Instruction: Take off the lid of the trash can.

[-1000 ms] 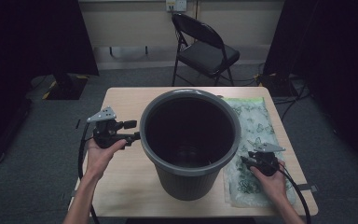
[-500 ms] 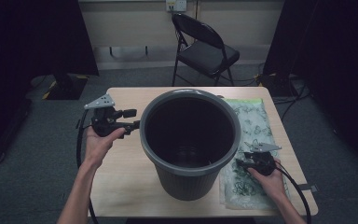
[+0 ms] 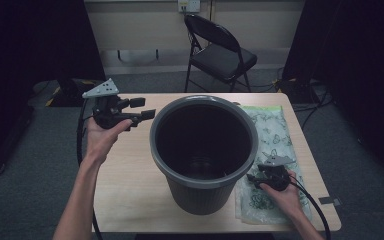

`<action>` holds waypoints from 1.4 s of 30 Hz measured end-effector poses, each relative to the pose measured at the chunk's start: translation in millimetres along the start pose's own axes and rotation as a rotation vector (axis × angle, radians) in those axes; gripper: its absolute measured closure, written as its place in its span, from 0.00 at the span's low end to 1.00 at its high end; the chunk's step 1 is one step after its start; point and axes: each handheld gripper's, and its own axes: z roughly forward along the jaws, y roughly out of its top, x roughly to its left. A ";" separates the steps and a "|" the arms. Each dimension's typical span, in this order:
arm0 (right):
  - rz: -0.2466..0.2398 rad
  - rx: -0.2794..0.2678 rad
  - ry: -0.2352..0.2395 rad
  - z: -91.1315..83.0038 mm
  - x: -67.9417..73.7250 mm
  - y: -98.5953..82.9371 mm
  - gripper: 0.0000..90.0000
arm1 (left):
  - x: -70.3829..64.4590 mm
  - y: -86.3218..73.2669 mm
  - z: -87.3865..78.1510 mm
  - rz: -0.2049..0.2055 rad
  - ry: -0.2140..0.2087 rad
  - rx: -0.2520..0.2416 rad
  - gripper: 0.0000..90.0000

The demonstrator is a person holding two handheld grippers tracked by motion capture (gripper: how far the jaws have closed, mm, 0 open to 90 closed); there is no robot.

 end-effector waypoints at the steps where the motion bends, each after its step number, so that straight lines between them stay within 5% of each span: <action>1: 0.002 -0.002 0.000 0.2 -0.3 -0.2 0.41 | -1.1 4.1 1.3 0.004 -0.018 0.000 0.42; 6: -0.001 -0.024 0.005 1.4 -1.3 -2.1 0.41 | -6.1 23.2 10.9 0.027 -0.054 0.002 0.37; 10: -0.002 -0.024 0.005 1.8 -1.5 -1.7 0.41 | -14.5 34.7 24.9 0.049 -0.135 0.054 0.38; 17: 0.001 -0.023 0.005 1.8 -1.4 -1.7 0.41 | -23.9 46.0 57.5 0.134 -0.132 0.233 0.47; 21: -0.002 -0.024 0.007 1.9 -1.7 -1.7 0.41 | -18.7 54.3 70.7 0.133 -0.122 0.286 0.60; 28: -0.004 -0.023 0.008 1.9 -1.9 -1.6 0.41 | -14.8 64.8 88.9 0.134 -0.131 0.385 0.68; 32: -0.004 -0.023 0.008 1.9 -1.9 -1.6 0.41 | -17.1 69.2 101.9 0.167 -0.132 0.473 0.68; 42: -0.004 -0.022 0.007 1.8 -2.0 -1.6 0.41 | -23.2 75.4 120.5 0.200 -0.075 0.580 0.79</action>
